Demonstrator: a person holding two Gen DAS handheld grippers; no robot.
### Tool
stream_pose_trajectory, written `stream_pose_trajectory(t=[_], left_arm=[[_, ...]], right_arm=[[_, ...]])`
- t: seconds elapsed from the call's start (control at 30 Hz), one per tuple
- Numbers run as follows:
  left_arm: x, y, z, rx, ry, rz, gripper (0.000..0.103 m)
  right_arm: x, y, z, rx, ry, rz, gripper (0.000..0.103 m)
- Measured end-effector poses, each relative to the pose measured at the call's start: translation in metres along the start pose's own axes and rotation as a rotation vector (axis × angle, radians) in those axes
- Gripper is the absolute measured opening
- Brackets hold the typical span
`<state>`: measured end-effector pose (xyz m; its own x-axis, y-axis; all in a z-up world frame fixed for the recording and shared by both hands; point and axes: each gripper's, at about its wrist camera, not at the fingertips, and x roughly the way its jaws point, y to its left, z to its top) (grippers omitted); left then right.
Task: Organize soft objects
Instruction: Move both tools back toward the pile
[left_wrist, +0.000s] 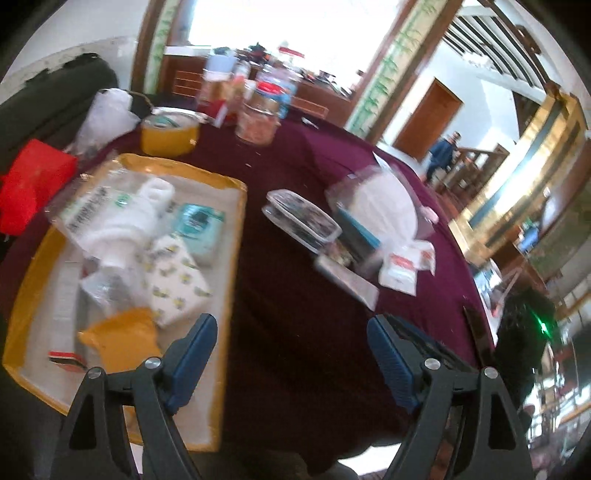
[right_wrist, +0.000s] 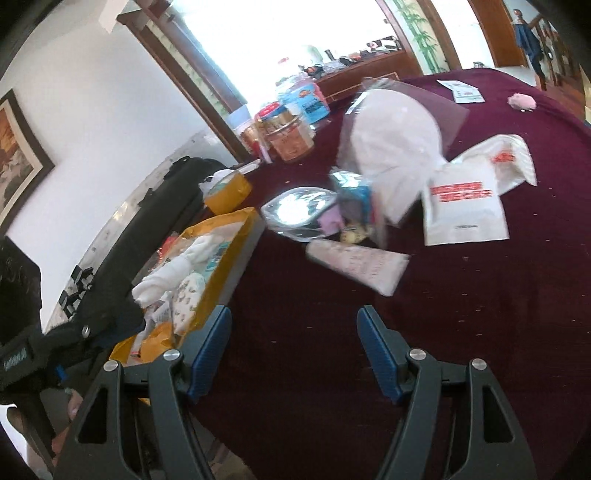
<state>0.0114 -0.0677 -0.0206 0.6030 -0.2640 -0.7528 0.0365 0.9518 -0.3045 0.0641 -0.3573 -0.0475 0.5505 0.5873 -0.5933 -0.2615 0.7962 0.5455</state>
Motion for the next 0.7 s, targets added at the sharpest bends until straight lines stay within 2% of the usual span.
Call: stream_pose_trajectory(t=[0.17,0.37,0.7], left_arm=[[0.008,-0.011,-0.004,0.024,0.049,-0.012,0.086],[0.011,-0.013,-0.007,0.021,0.066,-0.016,0.086],[0.017,-0.015,-0.009,0.03,0.087,-0.027,0.086]], right_arm=[[-0.005,-0.021,0.005,0.038,0.005,-0.016,0.07],[-0.006,-0.034,0.014,0.059,0.007,-0.017,0.07],[0.009,-0.044,0.067,0.035,0.007,-0.052,0.066]])
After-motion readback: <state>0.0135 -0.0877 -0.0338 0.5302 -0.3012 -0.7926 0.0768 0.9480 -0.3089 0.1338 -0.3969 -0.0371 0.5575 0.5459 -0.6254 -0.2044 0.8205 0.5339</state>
